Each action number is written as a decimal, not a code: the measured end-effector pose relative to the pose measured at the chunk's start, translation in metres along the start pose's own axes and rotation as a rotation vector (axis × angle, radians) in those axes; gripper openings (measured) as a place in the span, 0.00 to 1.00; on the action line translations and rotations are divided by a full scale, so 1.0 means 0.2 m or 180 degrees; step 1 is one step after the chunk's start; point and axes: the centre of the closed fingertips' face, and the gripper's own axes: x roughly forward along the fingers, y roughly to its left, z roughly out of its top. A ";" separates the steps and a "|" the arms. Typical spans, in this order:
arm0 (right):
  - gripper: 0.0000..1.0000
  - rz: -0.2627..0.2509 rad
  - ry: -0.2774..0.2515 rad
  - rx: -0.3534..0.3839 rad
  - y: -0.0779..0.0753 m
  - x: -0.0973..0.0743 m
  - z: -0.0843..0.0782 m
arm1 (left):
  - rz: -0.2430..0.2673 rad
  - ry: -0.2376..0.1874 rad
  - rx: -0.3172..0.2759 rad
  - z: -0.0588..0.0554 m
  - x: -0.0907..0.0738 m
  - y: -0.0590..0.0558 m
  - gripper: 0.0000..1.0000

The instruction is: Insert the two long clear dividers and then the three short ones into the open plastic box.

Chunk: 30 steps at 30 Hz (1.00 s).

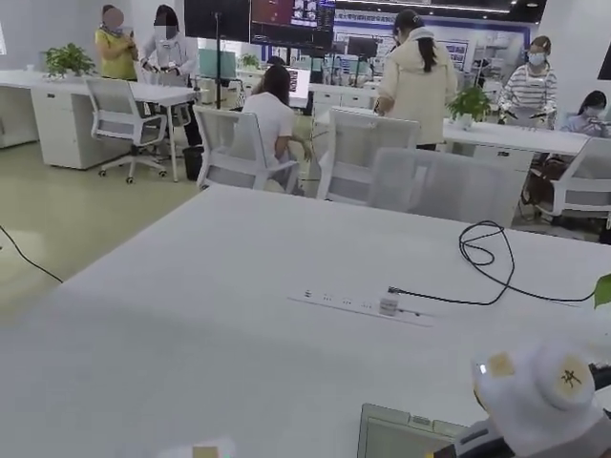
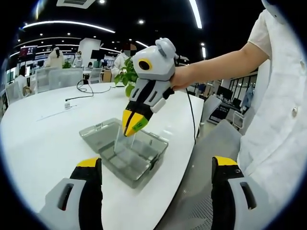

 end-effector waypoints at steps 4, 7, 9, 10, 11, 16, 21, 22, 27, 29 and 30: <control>0.03 -0.0001 -0.0002 0.0007 0.00 0.01 -0.01 | 0.0004 -0.0001 -0.0012 0.00 0.00 0.01 0.97; 0.03 -0.0008 0.0016 -0.0010 -0.01 0.03 -0.03 | -0.0001 0.0008 -0.0019 0.00 0.00 0.00 0.97; 0.03 -0.0025 0.0019 -0.0023 -0.02 0.03 -0.03 | -0.0001 -0.0005 -0.0013 0.00 0.00 0.01 0.97; 0.03 -0.0028 0.0017 -0.0015 -0.02 0.03 -0.03 | -0.0005 -0.0015 -0.0013 0.00 0.01 0.00 0.97; 0.03 -0.0026 0.0021 -0.0006 -0.02 0.04 -0.04 | -0.0003 -0.0023 -0.0012 0.00 0.01 0.00 0.97; 0.03 -0.0046 0.0060 -0.0086 -0.01 0.06 -0.05 | -0.0008 -0.0039 -0.0033 0.00 0.01 0.00 0.97; 0.03 -0.0044 0.0107 -0.0189 0.01 0.11 -0.04 | -0.0006 -0.0063 -0.0063 0.01 0.01 0.01 0.97; 0.03 -0.0034 0.0138 -0.0218 0.01 0.13 -0.05 | -0.0009 -0.0061 -0.0062 0.01 0.01 0.01 0.97; 0.02 -0.0017 0.0256 -0.0256 0.00 0.18 -0.08 | -0.0018 -0.0050 -0.0053 0.00 0.01 0.01 0.97; 0.02 -0.0010 0.0269 -0.0237 0.00 0.20 -0.09 | -0.0023 -0.0049 -0.0048 0.00 0.01 0.01 0.97; 0.02 -0.0006 0.0286 -0.0230 0.00 0.21 -0.10 | -0.0026 -0.0047 -0.0046 0.00 0.01 0.00 0.97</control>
